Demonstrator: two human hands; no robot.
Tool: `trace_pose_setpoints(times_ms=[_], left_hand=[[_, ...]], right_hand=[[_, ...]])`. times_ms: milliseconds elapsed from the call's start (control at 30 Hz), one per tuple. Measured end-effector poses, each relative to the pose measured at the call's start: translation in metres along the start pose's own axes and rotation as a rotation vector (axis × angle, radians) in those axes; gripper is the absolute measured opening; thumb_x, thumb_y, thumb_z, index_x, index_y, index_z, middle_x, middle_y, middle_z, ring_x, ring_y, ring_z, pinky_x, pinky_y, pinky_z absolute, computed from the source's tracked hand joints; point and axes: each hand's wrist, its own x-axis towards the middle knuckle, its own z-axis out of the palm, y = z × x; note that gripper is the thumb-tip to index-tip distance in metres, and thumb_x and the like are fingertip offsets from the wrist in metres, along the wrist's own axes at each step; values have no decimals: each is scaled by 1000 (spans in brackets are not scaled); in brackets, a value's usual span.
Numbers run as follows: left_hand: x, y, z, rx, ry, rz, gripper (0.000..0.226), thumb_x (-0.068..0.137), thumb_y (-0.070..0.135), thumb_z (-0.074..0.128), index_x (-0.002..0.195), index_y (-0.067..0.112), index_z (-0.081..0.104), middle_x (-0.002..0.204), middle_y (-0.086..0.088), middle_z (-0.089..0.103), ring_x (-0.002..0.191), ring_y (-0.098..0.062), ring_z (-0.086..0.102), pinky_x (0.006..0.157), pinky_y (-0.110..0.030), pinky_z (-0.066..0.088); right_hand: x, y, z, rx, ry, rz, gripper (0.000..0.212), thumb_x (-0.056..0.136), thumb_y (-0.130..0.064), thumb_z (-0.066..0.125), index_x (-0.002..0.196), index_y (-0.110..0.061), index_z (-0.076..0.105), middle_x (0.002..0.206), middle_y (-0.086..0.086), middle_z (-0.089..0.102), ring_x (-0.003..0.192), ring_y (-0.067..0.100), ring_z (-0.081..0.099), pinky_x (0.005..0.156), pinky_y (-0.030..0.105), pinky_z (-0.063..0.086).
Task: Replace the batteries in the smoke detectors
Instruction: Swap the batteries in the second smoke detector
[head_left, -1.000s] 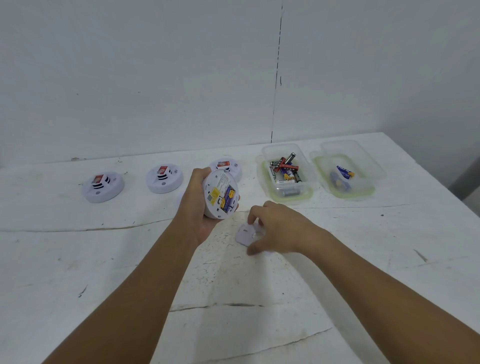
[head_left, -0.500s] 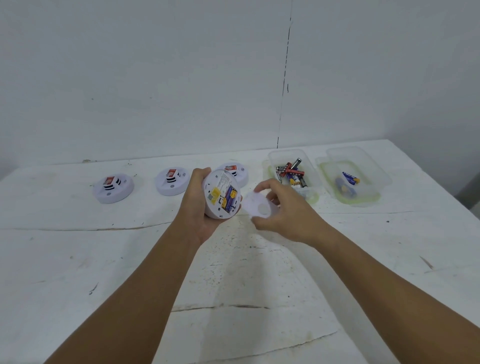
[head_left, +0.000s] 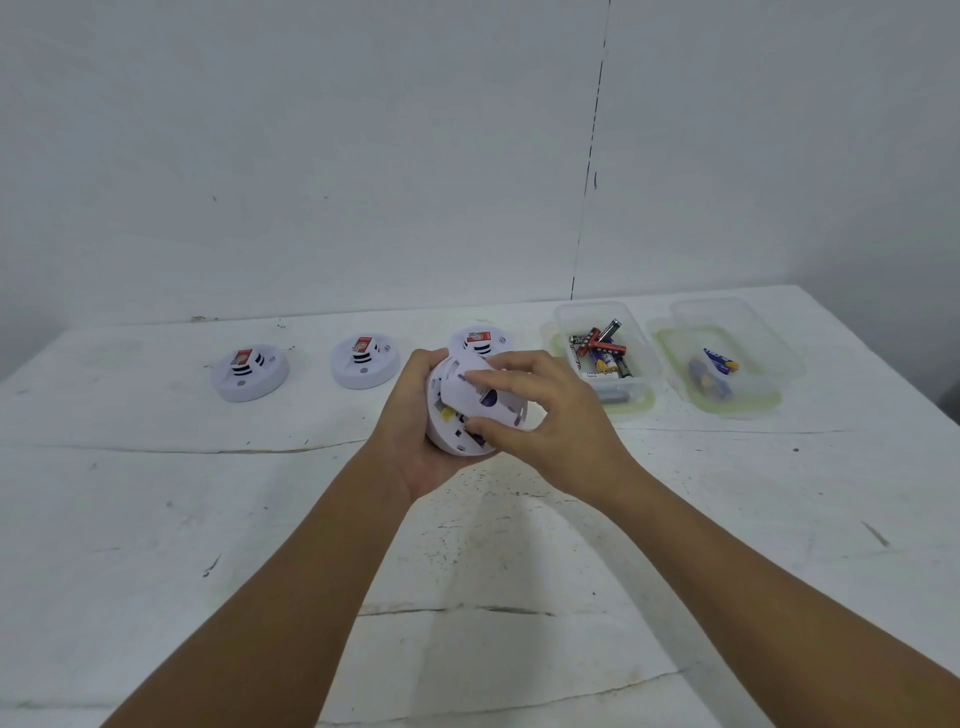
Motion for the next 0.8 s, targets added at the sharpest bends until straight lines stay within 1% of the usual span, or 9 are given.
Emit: trace_pose_setpoints(times_ms=[100, 167, 300, 367, 500, 567, 600, 667, 800], left_hand=[[-1, 1, 0, -21, -19, -21, 42, 94, 43, 53, 123, 16, 68, 105, -10, 67, 91, -25, 63, 59, -32, 53], [0, 2, 0, -33, -31, -32, 44, 96, 43, 51, 125, 15, 67, 103, -10, 67, 90, -25, 63, 55, -32, 54], [0, 2, 0, -13, -49, -38, 43, 94, 43, 52, 124, 16, 68, 104, -8, 67, 94, -26, 64, 61, -32, 54], [1, 1, -2, -18, -49, -45, 44, 94, 43, 52, 125, 17, 67, 104, -8, 67, 93, -27, 65, 60, -33, 54], [4, 0, -4, 13, -38, -48, 47, 94, 46, 52, 125, 17, 71, 111, -10, 70, 92, -30, 70, 69, -36, 56], [5, 0, -5, 28, -26, -41, 47, 95, 46, 50, 124, 17, 72, 111, -11, 71, 89, -31, 72, 68, -36, 56], [5, -1, -5, 30, -20, -38, 47, 95, 46, 50, 125, 16, 72, 110, -11, 72, 88, -32, 72, 67, -37, 57], [6, 0, -5, 36, -9, -36, 49, 96, 47, 49, 127, 17, 71, 110, -12, 72, 88, -32, 73, 67, -37, 57], [8, 1, -3, 26, 9, -32, 50, 96, 48, 51, 128, 16, 71, 115, -12, 72, 90, -33, 73, 75, -39, 57]], right_hand=[[-1, -1, 2, -25, 9, -24, 44, 85, -34, 86, 126, -36, 74, 132, -14, 60, 124, 9, 49, 99, 0, 26], [-1, -2, 3, -11, 4, -22, 44, 84, -34, 86, 126, -36, 74, 132, -15, 60, 124, 9, 49, 97, 0, 27], [-1, -3, 5, 20, 1, -22, 43, 83, -34, 86, 125, -34, 75, 132, -15, 60, 125, 7, 51, 97, 1, 31], [-1, -1, 6, 34, 0, -22, 42, 83, -34, 86, 124, -34, 75, 133, -14, 61, 125, 6, 52, 98, 3, 34], [-1, 3, 8, 56, -8, -14, 40, 82, -34, 87, 120, -33, 78, 132, -16, 59, 127, 6, 52, 101, 14, 42], [-1, 4, 9, 66, -12, -13, 38, 82, -34, 87, 119, -32, 78, 131, -15, 58, 127, 7, 53, 102, 21, 45], [-1, 5, 10, 71, -13, -11, 37, 83, -34, 87, 119, -32, 78, 131, -15, 58, 127, 7, 53, 101, 21, 46], [-1, 6, 9, 72, -11, -7, 36, 84, -35, 86, 119, -32, 78, 131, -14, 58, 125, 5, 53, 99, 16, 45], [2, 6, 9, 60, 4, 0, 34, 84, -35, 85, 117, -32, 79, 129, -12, 58, 123, 1, 53, 92, 6, 42]])
